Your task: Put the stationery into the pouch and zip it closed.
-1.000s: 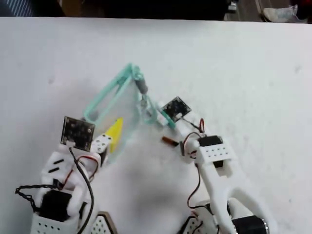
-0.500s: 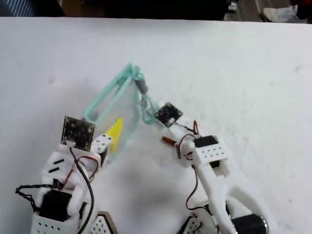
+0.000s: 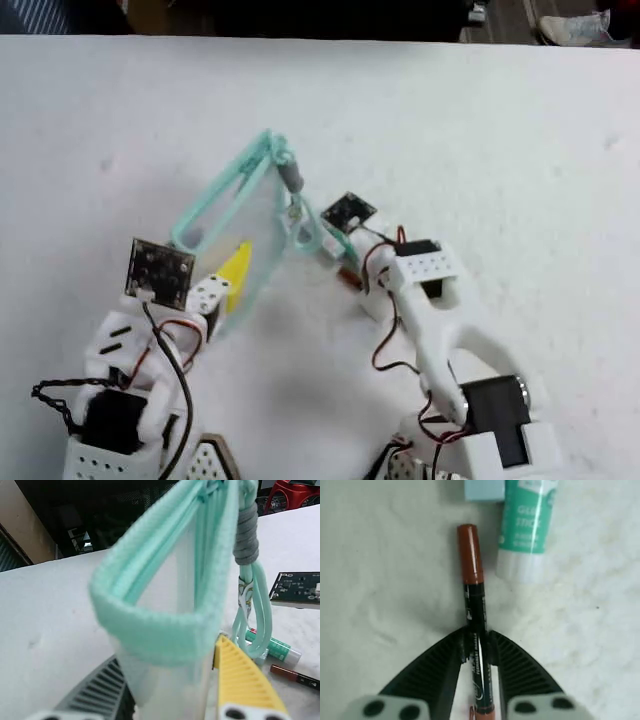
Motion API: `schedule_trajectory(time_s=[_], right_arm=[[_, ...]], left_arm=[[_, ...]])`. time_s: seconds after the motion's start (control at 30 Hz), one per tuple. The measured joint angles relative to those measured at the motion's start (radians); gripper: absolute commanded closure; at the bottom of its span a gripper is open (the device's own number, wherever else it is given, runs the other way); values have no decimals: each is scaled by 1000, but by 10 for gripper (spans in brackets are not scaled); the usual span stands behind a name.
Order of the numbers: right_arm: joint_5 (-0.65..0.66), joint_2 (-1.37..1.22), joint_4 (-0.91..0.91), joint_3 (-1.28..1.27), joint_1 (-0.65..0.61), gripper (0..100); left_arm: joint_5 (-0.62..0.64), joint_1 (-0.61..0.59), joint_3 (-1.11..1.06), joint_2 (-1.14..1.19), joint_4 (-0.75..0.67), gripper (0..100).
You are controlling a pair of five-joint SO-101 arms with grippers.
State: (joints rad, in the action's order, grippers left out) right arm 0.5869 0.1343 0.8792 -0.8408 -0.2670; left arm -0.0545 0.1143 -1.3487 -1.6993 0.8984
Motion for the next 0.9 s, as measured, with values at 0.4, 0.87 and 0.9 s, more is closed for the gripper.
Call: schedule_trajectory(time_s=[0.4, 0.87, 0.9], right_arm=[[0, 0, 0, 0, 0, 981], [-2, 8, 61, 11, -2, 981], [-2, 26, 87, 11, -2, 981]], left_arm=[[0, 0, -2, 0, 0, 770], [0, 0, -2, 0, -8, 770], [0, 0, -2, 0, -11, 770]])
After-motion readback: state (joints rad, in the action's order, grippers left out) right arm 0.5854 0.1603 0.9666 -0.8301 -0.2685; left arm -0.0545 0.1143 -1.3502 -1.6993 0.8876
